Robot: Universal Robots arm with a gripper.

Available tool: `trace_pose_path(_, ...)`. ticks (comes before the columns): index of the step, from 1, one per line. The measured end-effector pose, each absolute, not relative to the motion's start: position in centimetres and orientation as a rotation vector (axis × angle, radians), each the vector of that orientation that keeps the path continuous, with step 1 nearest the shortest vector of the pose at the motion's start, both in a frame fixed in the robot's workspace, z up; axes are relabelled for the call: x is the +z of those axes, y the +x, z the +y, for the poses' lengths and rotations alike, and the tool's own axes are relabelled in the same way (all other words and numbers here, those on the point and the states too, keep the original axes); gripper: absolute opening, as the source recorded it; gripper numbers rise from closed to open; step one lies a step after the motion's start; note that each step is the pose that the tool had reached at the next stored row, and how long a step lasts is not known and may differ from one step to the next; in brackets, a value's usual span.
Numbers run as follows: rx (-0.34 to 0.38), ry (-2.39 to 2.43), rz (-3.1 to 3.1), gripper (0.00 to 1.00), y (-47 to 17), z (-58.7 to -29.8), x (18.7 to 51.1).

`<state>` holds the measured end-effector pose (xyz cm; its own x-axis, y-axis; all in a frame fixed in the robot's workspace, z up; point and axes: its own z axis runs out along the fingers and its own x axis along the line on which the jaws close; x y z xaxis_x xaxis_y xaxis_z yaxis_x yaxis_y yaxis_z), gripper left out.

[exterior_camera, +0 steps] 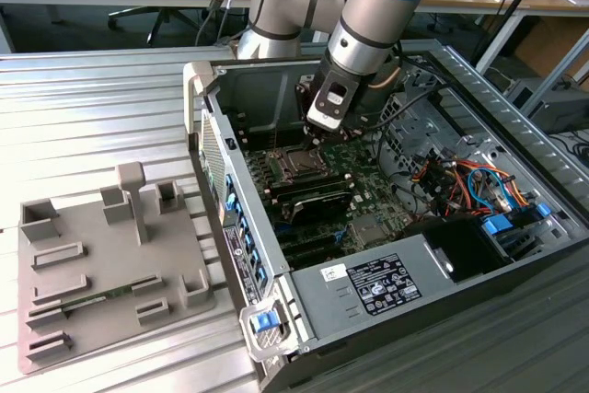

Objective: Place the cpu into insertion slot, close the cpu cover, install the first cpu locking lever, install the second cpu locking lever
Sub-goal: 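Install the first cpu locking lever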

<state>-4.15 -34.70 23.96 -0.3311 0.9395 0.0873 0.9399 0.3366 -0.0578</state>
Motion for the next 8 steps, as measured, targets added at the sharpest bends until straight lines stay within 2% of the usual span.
trace_pose_path(8,0.003,-1.629,-2.563,0.11,-4.15,-34.7,23.96)
